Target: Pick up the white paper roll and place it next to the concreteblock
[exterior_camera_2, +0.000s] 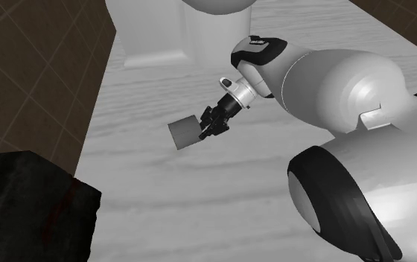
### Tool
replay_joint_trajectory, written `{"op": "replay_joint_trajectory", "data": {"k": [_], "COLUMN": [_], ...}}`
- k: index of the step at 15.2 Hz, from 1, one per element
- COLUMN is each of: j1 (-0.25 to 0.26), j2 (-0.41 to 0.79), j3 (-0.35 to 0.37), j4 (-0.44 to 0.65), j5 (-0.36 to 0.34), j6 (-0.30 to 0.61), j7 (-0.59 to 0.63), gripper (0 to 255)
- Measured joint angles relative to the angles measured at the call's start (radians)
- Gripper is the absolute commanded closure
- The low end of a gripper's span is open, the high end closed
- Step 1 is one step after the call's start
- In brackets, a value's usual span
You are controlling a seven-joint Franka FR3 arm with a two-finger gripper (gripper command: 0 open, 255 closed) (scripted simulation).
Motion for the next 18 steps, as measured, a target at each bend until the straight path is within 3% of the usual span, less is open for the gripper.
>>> {"op": "replay_joint_trajectory", "data": {"k": [18], "j1": [0.011], "j2": [-0.125], "j3": [-0.028], "j4": [0.036], "j5": [-0.036], "j6": [-0.073], "j7": [0.130], "gripper": [255]}}
